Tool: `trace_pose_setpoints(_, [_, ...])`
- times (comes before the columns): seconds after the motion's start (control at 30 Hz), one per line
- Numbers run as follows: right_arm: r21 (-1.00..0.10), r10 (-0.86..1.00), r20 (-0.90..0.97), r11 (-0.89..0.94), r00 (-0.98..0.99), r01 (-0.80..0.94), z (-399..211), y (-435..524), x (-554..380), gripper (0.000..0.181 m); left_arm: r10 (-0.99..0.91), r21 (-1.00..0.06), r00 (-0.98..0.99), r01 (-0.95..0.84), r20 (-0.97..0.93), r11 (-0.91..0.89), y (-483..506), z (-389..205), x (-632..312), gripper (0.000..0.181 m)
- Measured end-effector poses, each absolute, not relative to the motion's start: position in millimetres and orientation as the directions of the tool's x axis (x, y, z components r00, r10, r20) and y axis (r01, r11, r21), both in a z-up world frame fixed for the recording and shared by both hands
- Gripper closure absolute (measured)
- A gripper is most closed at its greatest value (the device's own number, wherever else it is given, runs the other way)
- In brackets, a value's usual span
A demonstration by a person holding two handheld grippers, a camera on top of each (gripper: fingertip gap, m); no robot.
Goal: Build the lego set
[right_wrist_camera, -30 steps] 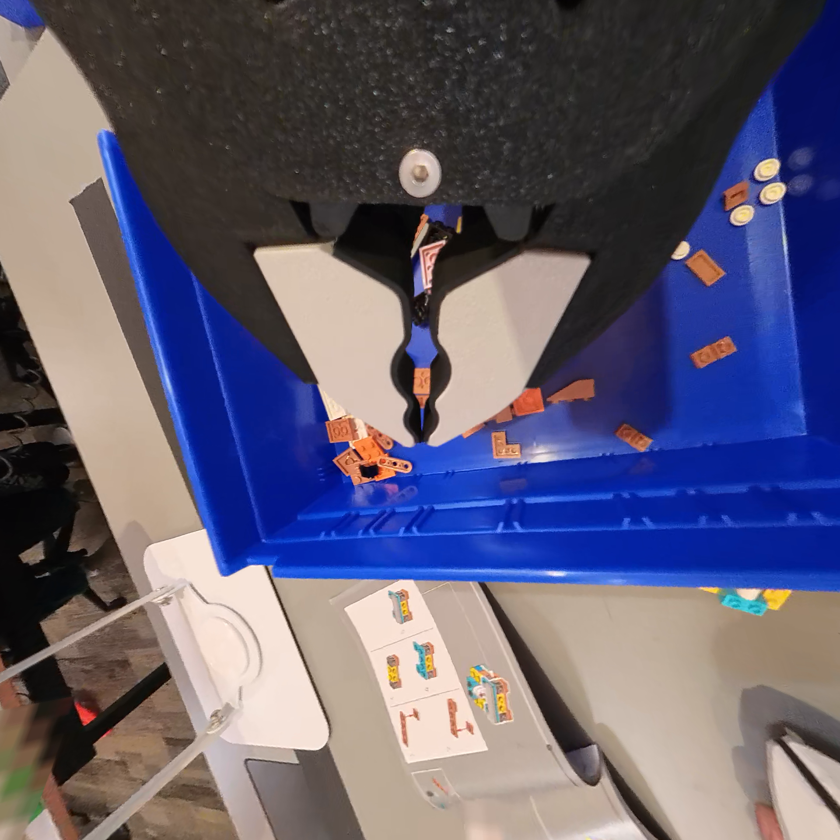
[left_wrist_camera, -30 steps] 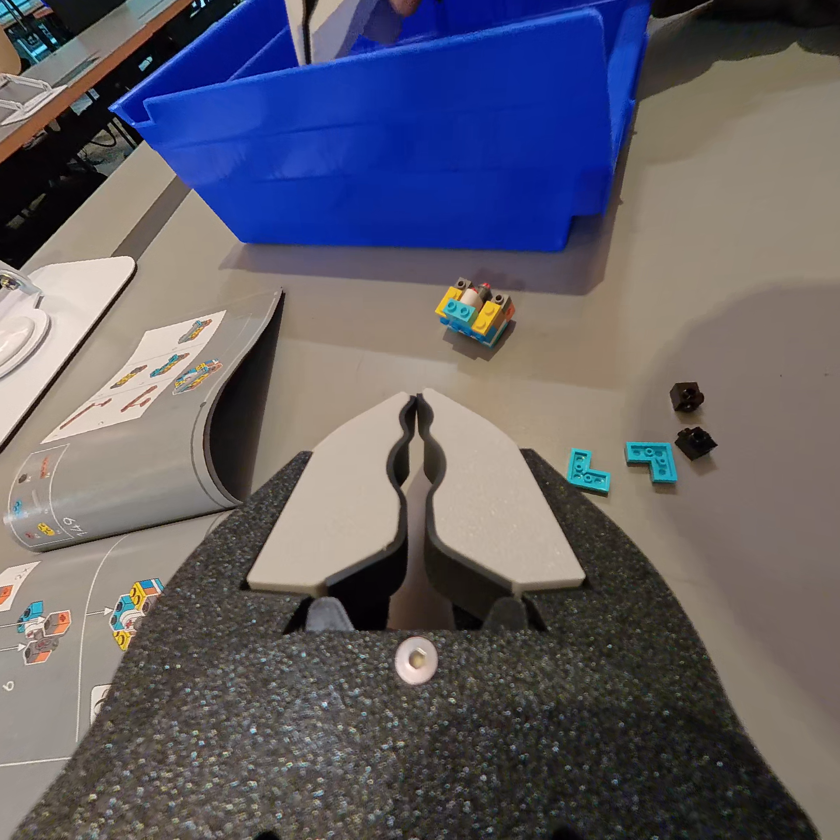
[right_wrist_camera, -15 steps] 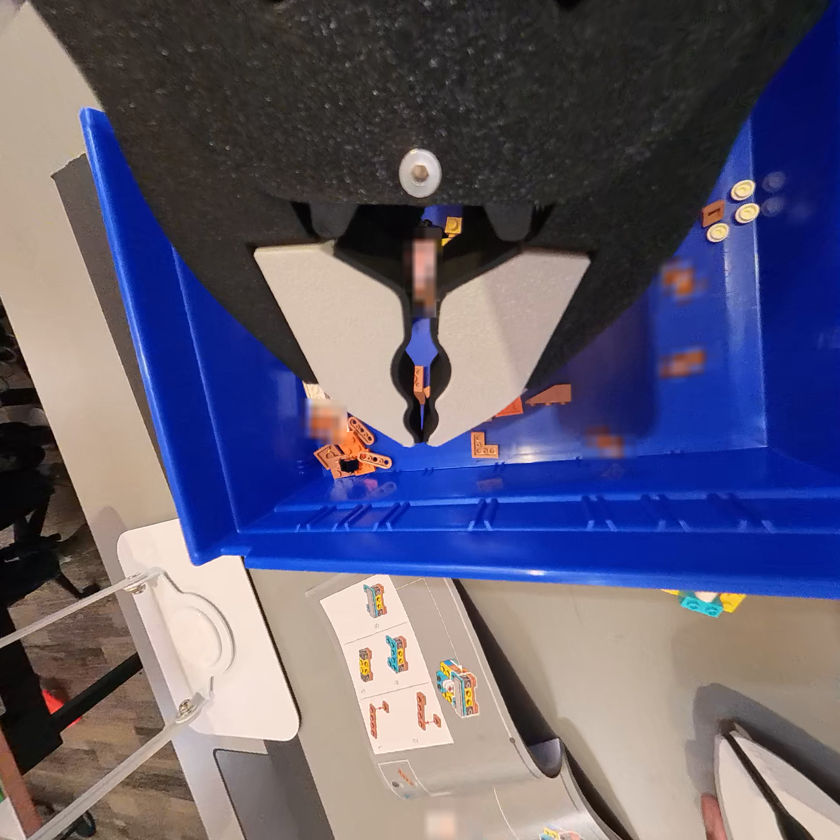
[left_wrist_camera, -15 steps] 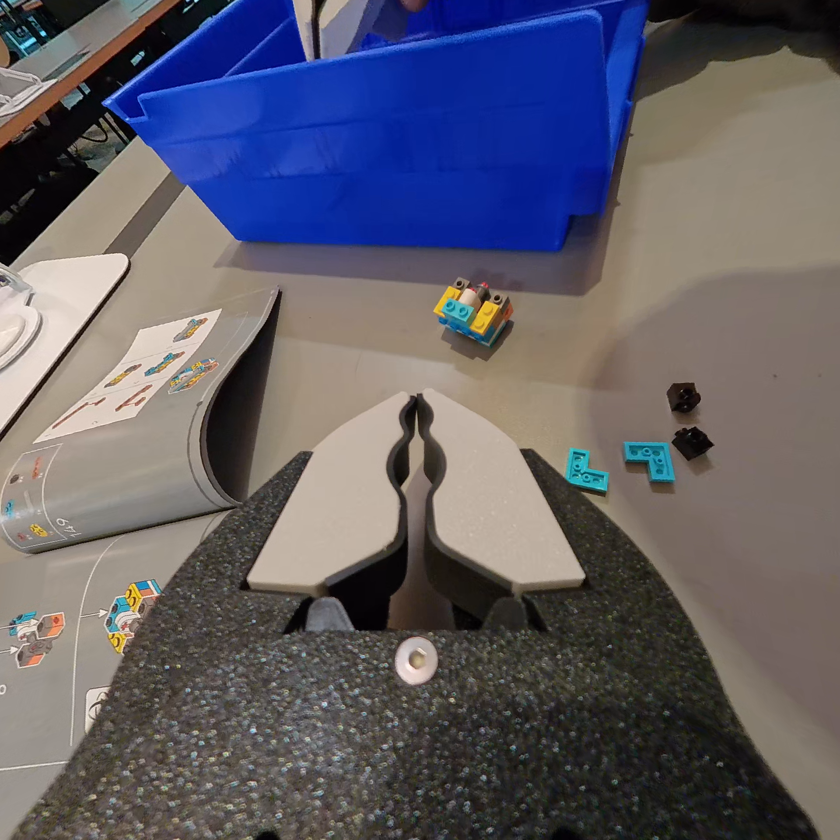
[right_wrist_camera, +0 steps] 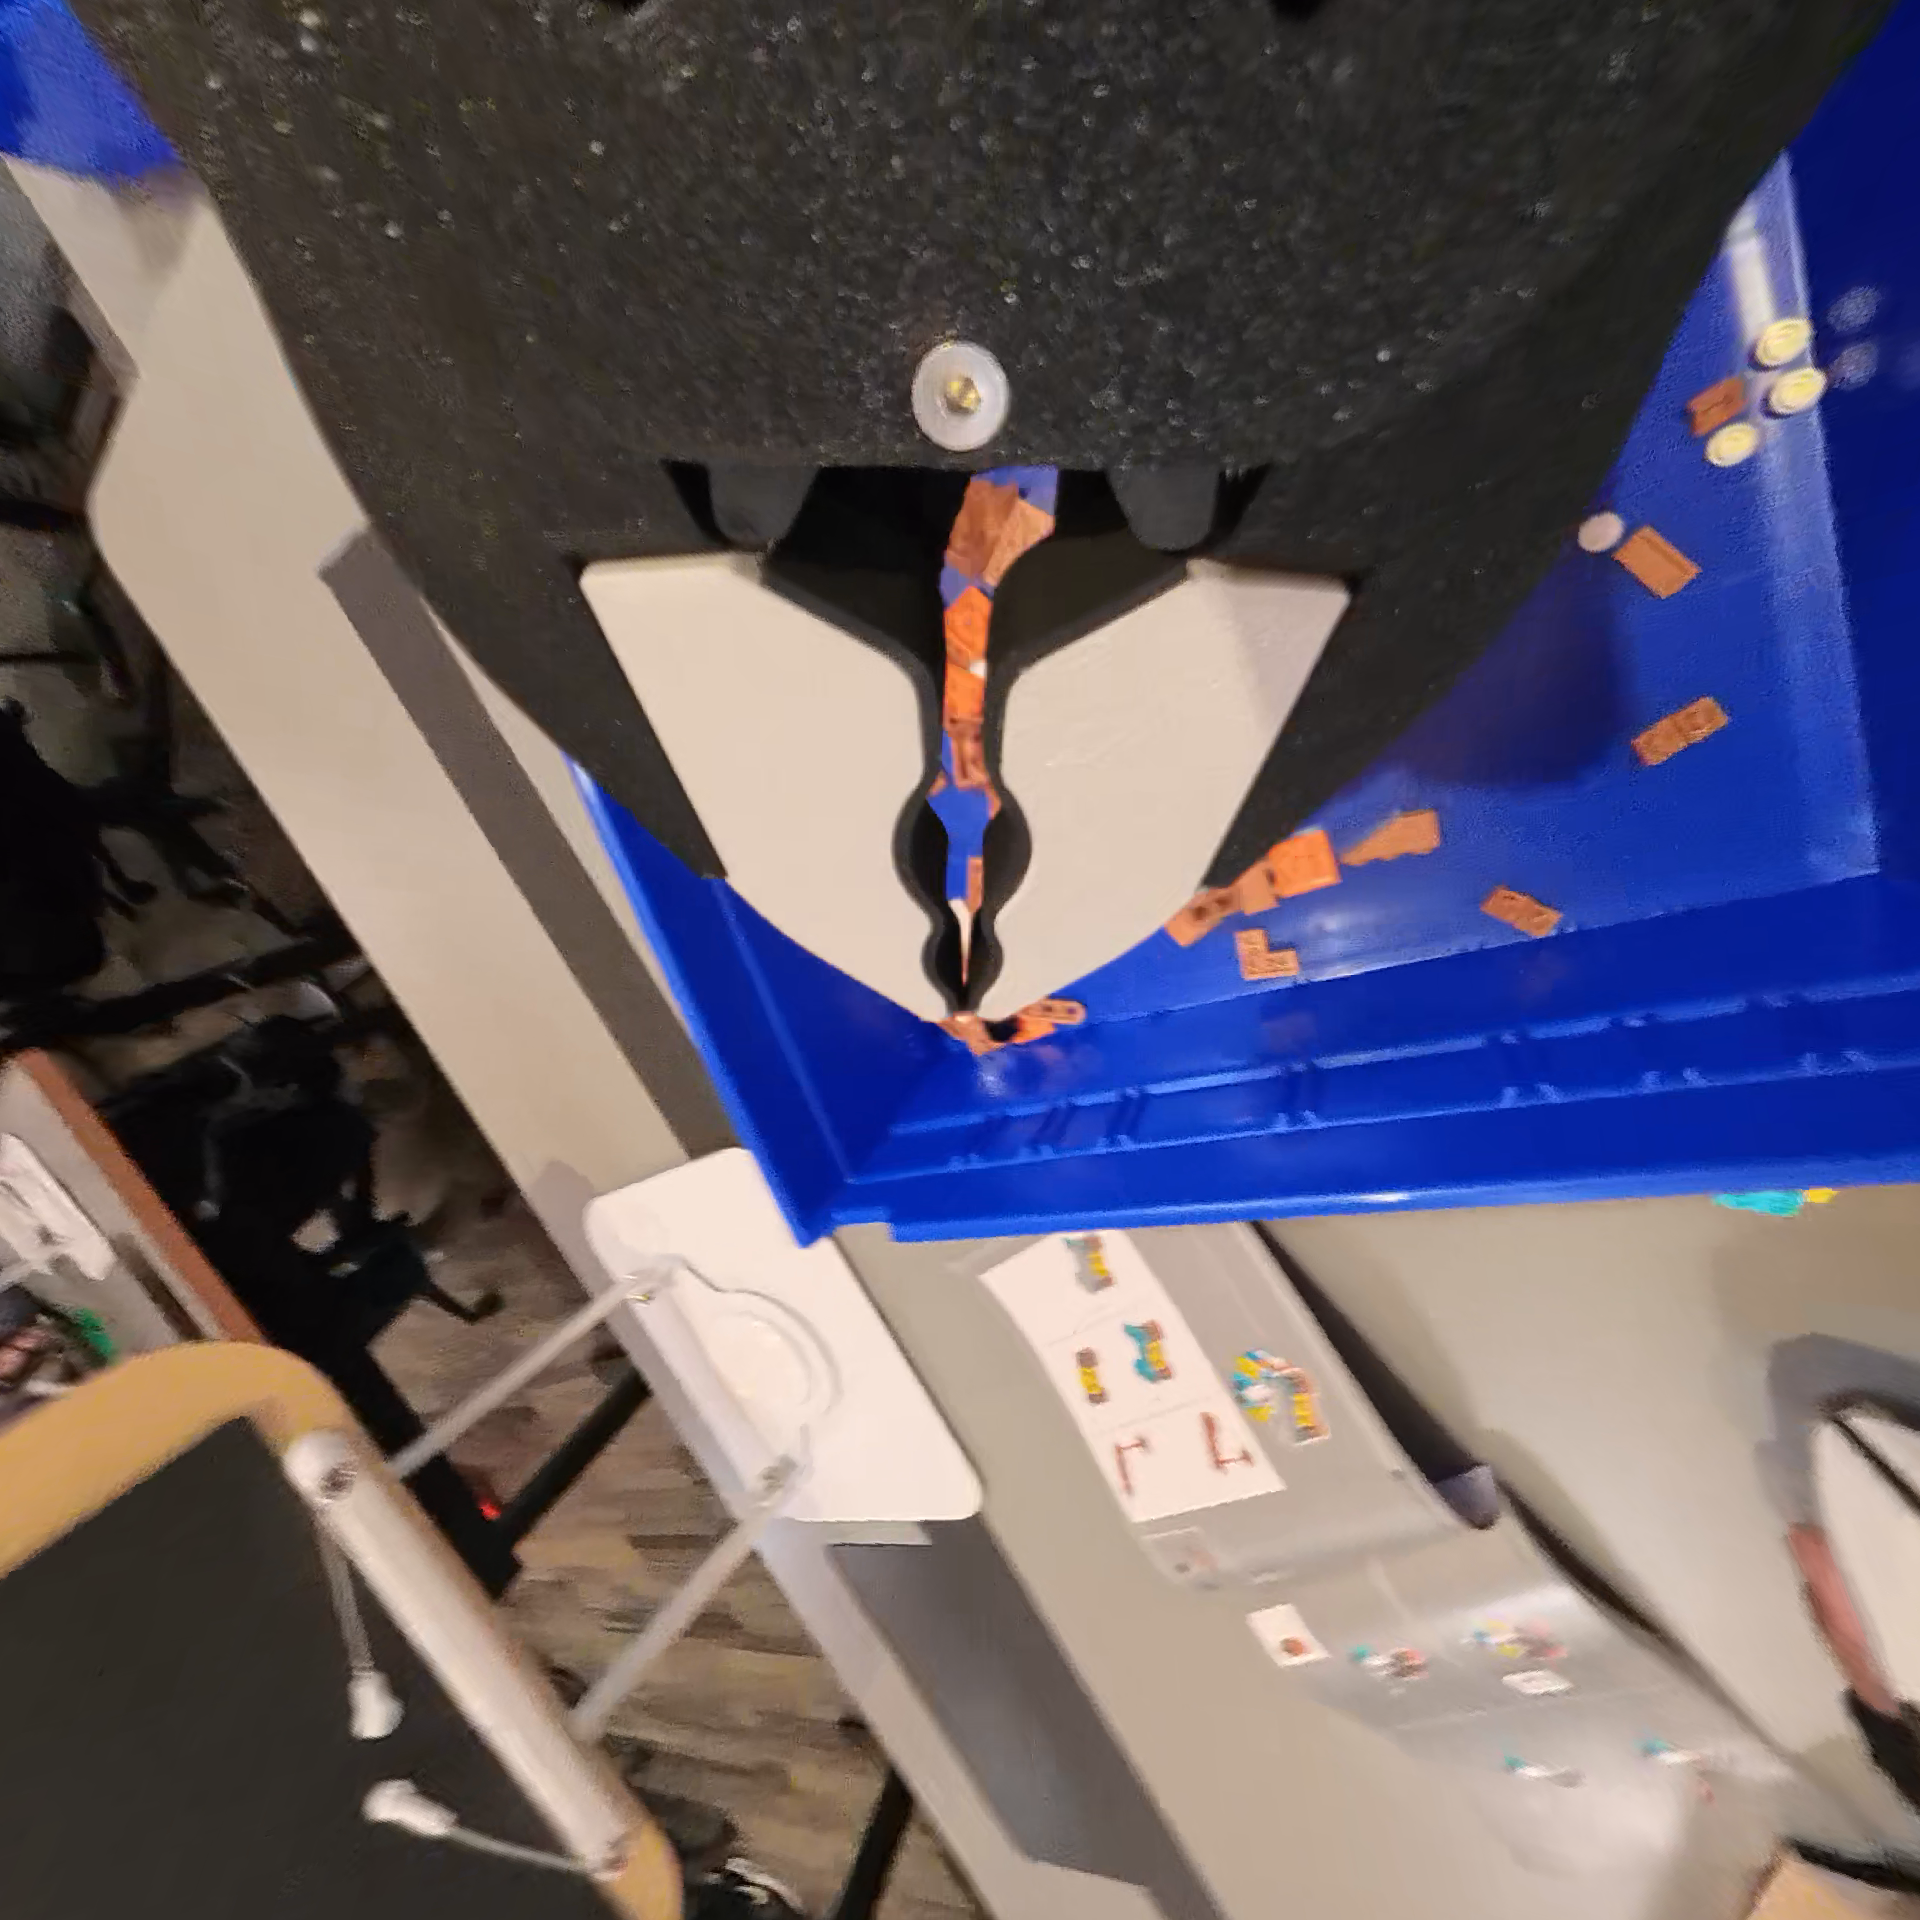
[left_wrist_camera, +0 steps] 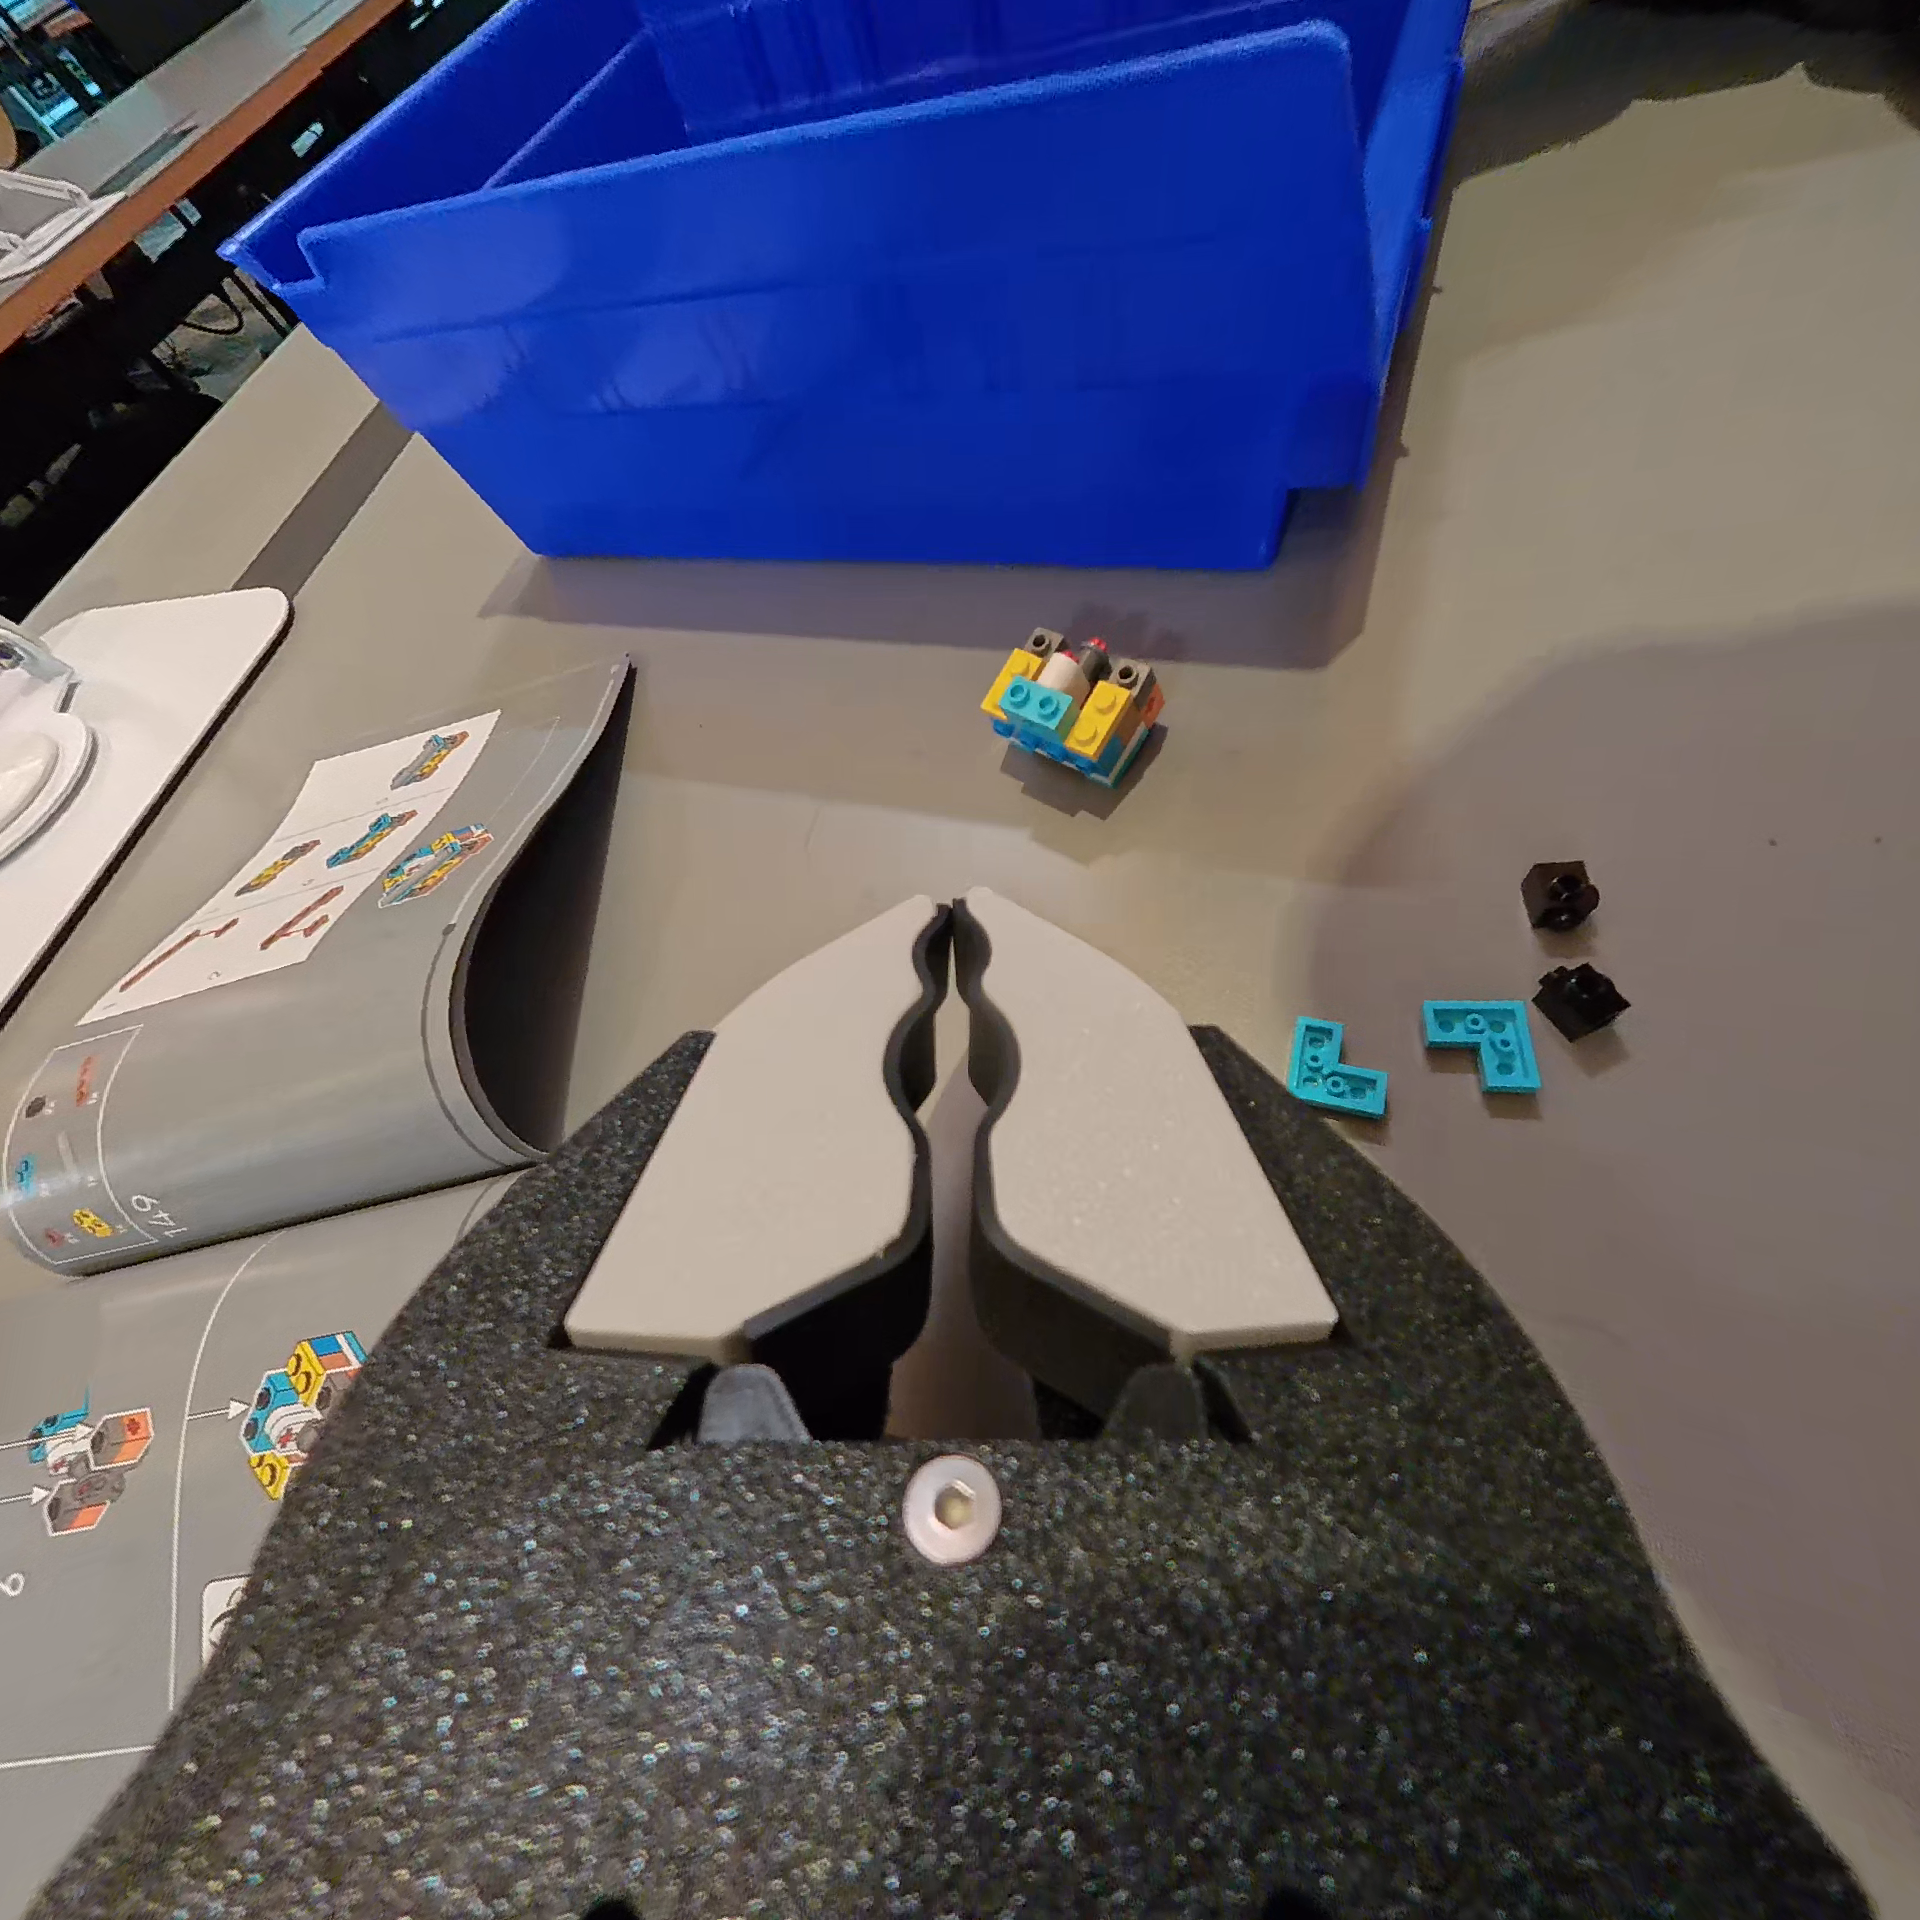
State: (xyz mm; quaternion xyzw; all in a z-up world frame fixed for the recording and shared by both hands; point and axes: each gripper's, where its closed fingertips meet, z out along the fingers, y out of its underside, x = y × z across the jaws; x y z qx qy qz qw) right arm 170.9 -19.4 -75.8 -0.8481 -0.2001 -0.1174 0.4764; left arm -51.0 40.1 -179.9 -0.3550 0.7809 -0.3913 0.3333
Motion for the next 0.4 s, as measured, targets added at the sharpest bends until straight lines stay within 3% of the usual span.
trace_pose_setpoints(0.4, [-0.816,0.157,0.288,-0.477,0.945,0.328,-80.3,-26.6,195.4,0.181,-0.816,-0.851,-0.526,-0.292,-0.238,0.436,40.2,-179.2,-51.4,0.181])
